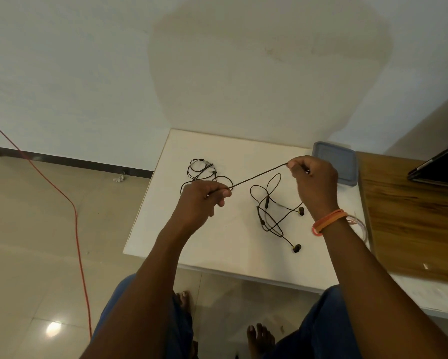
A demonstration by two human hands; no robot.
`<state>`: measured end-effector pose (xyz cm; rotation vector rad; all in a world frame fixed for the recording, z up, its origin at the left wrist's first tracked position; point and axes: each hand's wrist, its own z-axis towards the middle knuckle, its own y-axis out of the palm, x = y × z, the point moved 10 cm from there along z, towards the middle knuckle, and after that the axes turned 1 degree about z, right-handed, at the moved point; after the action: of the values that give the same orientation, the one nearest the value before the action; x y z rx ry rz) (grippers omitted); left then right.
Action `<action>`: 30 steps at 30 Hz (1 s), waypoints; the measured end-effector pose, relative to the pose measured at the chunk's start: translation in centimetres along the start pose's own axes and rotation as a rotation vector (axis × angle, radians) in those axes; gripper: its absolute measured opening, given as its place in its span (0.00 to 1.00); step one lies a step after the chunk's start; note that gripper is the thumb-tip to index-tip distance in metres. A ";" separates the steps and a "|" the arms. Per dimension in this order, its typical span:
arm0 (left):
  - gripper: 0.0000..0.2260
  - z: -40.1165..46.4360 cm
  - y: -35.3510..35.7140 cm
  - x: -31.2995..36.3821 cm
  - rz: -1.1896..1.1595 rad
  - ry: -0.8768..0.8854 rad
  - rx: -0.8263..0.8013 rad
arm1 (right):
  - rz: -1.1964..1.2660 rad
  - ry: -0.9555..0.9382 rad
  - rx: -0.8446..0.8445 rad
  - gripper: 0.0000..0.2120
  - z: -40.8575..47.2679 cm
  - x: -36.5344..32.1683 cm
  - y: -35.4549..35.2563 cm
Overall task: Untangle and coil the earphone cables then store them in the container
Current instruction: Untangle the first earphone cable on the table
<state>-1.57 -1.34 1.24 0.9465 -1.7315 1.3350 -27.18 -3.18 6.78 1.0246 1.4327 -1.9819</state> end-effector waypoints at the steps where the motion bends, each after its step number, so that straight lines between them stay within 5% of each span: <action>1: 0.05 0.1 -0.3 -0.3 0.010 -0.008 0.013 | -0.016 0.018 0.036 0.07 0.2 0.4 -0.6; 6: 0.06 0.1 -0.5 -0.7 0.071 -0.002 0.046 | -0.175 0.064 0.022 0.07 0.3 2.3 -0.5; 10: 0.06 -0.3 1.2 2.6 0.074 0.152 0.010 | -0.142 -0.042 -0.402 0.26 -1.8 0.3 5.1; 15: 0.07 -0.6 2.0 3.7 0.056 0.241 0.010 | 0.077 -0.142 -0.725 0.09 -5.2 -3.6 8.5; 18: 0.06 -0.1 1.6 2.5 0.005 0.153 -0.007 | 0.083 -0.092 -0.649 0.07 -4.0 -2.7 7.5; 24: 0.09 0.1 2.4 0.4 -0.077 0.002 -0.107 | -0.147 -0.128 -0.214 0.07 -0.8 -0.5 2.5; 30: 0.11 -1.1 4.7 0.3 -0.524 -0.186 -0.320 | -0.160 -0.078 -0.261 0.08 -1.0 0.6 3.6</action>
<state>-5.69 0.56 -0.30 1.2510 -1.6115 0.6304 -24.58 -3.36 4.02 0.7312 1.7206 -1.8557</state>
